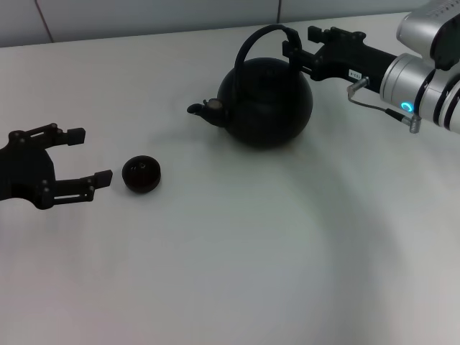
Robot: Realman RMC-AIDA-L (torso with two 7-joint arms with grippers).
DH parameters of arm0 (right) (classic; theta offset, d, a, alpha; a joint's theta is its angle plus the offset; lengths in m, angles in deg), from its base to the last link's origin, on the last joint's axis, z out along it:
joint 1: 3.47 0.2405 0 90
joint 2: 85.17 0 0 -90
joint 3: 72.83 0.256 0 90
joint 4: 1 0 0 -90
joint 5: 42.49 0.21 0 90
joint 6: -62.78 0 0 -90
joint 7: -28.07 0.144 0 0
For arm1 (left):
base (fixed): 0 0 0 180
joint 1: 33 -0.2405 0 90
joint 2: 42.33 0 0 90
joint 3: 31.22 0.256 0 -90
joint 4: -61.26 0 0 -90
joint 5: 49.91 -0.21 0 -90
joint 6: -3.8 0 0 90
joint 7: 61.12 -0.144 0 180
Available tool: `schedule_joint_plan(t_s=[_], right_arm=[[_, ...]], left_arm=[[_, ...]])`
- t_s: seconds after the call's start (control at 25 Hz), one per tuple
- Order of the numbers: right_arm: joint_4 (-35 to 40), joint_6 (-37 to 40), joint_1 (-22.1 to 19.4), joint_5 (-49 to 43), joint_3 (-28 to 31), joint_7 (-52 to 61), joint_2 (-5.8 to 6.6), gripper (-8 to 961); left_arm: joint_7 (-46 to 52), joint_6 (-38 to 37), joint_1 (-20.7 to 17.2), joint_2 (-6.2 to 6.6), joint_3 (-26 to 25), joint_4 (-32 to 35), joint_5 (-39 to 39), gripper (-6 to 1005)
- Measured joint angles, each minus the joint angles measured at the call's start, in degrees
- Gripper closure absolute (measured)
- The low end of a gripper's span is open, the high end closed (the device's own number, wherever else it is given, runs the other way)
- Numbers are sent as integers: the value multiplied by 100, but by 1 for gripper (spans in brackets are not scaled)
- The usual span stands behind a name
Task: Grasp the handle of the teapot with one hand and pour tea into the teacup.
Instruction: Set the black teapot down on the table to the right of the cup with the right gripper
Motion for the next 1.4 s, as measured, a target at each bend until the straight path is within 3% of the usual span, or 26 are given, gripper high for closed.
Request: schedule_joint_plan(t_s=[0.28, 0.36, 0.6, 0.88, 1.12, 1.4], right_arm=[[36, 6, -7, 5, 3, 0, -6, 353], [51, 6, -7, 5, 2, 0, -11, 205], [182, 209, -124, 6, -55, -1, -22, 203], [737, 649, -705, 5, -85, 146, -46, 203], [845, 825, -966, 6, -86, 159, -48, 203], [871, 1750, -1242, 8, -62, 161, -33, 202]], left_arm=[[1, -3, 2, -16, -25, 16, 0, 139], [1, -15, 2, -16, -28, 27, 0, 138], [10, -43, 2, -18, -45, 57, -1, 138], [18, -59, -31, -18, -28, 63, 1, 139], [23, -66, -31, -18, -26, 63, 4, 139], [29, -86, -3, -18, -29, 61, 41, 139]])
